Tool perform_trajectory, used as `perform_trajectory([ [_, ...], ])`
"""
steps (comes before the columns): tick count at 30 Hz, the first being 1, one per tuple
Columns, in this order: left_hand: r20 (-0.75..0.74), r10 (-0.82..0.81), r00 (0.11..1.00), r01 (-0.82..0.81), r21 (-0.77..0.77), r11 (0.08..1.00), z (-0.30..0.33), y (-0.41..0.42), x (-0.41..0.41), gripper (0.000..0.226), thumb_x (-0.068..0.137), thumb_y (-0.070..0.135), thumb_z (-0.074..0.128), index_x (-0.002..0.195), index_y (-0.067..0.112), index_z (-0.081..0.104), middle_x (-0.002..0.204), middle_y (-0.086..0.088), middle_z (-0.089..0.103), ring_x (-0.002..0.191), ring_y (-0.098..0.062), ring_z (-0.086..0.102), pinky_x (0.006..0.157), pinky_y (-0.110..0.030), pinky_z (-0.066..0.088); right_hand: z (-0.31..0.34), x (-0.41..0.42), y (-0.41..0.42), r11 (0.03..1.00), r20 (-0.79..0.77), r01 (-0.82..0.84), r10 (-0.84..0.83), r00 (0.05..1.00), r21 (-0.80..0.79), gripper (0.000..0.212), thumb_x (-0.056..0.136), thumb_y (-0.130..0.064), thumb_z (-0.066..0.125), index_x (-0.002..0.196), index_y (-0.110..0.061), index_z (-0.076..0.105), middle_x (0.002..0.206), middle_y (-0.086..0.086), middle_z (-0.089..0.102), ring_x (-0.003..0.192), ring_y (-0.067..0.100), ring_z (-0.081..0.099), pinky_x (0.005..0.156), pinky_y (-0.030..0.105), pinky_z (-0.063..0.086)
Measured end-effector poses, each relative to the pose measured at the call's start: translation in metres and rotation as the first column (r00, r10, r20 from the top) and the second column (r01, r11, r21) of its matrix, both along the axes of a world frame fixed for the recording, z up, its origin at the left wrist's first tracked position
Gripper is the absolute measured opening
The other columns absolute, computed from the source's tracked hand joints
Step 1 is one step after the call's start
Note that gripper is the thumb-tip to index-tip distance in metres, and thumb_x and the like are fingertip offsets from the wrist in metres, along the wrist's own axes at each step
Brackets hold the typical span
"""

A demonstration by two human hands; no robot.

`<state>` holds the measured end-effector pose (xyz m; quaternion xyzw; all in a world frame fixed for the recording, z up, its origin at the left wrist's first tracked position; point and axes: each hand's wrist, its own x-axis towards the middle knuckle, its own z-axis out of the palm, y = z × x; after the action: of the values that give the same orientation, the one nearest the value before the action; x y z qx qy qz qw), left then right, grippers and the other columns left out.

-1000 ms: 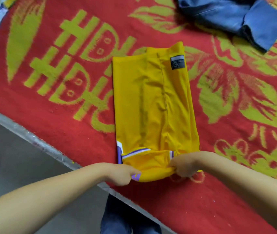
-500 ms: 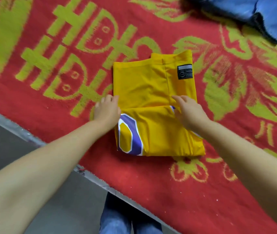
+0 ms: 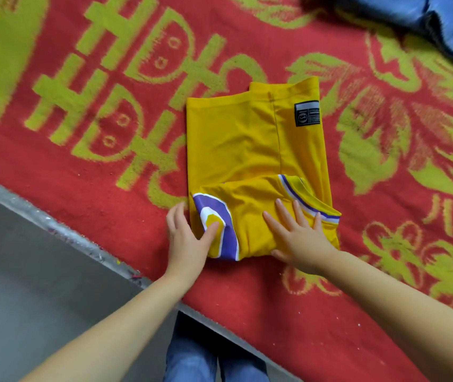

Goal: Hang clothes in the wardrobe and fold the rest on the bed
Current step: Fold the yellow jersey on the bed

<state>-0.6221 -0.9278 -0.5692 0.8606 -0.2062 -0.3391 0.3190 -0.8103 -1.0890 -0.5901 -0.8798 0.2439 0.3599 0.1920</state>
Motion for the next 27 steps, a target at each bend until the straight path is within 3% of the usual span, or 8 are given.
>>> perform_trajectory([
  [5,-0.132,-0.209,0.969,0.198,-0.094,0.976,0.0,-0.008,-0.011,0.014,0.085,0.024,0.071,0.079,0.017,0.061,0.08,0.006,0.055,0.078,-0.006,0.052,0.07,-0.02,0.038,0.006,0.015,0.003,0.997,-0.063,0.076,-0.075,0.995,0.019,0.088,0.09,-0.062,0.044,0.145,-0.043,-0.023,0.153,-0.003,-0.036,0.142,0.037,-0.025,0.104,0.074,0.01],
  [9,-0.023,-0.002,1.0,-0.001,-0.147,0.989,-0.01,-0.011,0.001,0.031,0.095,0.024,0.053,0.065,0.026,0.044,0.054,0.009,0.046,0.052,0.0,0.044,0.048,-0.017,0.03,0.0,0.013,0.009,0.995,-0.05,0.094,-0.094,0.994,-0.014,0.099,0.089,-0.062,0.046,0.132,-0.042,-0.04,0.143,-0.003,-0.048,0.141,0.038,-0.028,0.104,0.075,0.008],
  [14,-0.05,0.162,0.986,-0.146,0.23,0.962,-0.044,0.016,0.014,0.032,0.097,0.021,0.053,0.068,0.012,0.043,0.065,-0.001,0.048,0.075,-0.034,0.054,0.059,-0.033,0.021,-0.003,0.014,0.017,0.996,-0.076,0.086,-0.088,0.993,-0.039,0.102,0.086,-0.07,0.042,0.127,-0.04,-0.046,0.139,-0.001,-0.052,0.139,0.041,-0.03,0.103,0.076,0.008],
  [17,0.011,0.172,0.985,-0.17,0.238,0.956,-0.035,0.007,0.017,0.023,0.094,0.029,0.056,0.106,0.009,0.052,0.087,-0.002,0.058,0.096,-0.034,0.058,0.069,-0.034,0.038,0.0,0.016,0.015,0.997,-0.096,0.073,-0.075,0.992,-0.031,0.1,0.086,-0.069,0.042,0.132,-0.037,-0.041,0.148,0.002,-0.044,0.139,0.042,-0.029,0.104,0.077,0.008],
  [19,0.246,0.001,0.969,-0.04,0.153,0.987,-0.026,-0.003,0.015,0.049,0.094,0.028,0.052,0.137,0.008,0.039,0.126,-0.012,0.052,0.12,-0.032,0.048,0.093,-0.044,0.042,0.003,0.019,0.013,0.998,-0.124,0.063,-0.066,0.99,-0.032,0.097,0.086,-0.072,0.038,0.139,-0.037,-0.035,0.152,0.004,-0.038,0.141,0.042,-0.025,0.105,0.075,0.007],
  [22,0.6,-0.404,0.69,0.365,0.193,0.911,-0.021,-0.015,0.002,0.065,0.095,0.039,0.037,0.149,0.006,0.021,0.152,-0.019,0.029,0.142,-0.032,0.027,0.112,-0.056,0.022,0.014,0.036,0.008,0.989,0.021,0.039,-0.036,0.999,-0.139,0.082,0.085,-0.076,0.019,0.152,-0.035,-0.003,0.161,0.008,-0.007,0.146,0.041,-0.004,0.108,0.069,0.006],
  [24,0.531,-0.601,0.597,0.501,0.338,0.797,-0.03,-0.02,-0.005,0.071,0.095,0.05,0.032,0.152,0.011,0.016,0.157,-0.018,0.017,0.145,-0.032,0.017,0.113,-0.06,0.016,0.017,0.042,0.002,0.971,0.197,0.064,-0.018,0.98,-0.229,0.073,0.089,-0.068,0.018,0.152,-0.033,0.015,0.161,0.008,0.008,0.147,0.036,0.003,0.109,0.067,0.012],
  [27,0.274,-0.696,0.664,0.508,0.518,0.688,-0.061,-0.022,0.0,0.072,0.096,0.059,0.02,0.152,0.022,-0.008,0.154,-0.008,-0.023,0.145,-0.022,-0.016,0.115,-0.06,0.001,-0.003,0.026,-0.015,0.984,0.127,0.064,-0.043,0.991,-0.167,0.067,0.094,-0.063,0.017,0.147,-0.039,-0.016,0.158,-0.004,-0.025,0.143,0.027,-0.027,0.11,0.07,0.004],
])
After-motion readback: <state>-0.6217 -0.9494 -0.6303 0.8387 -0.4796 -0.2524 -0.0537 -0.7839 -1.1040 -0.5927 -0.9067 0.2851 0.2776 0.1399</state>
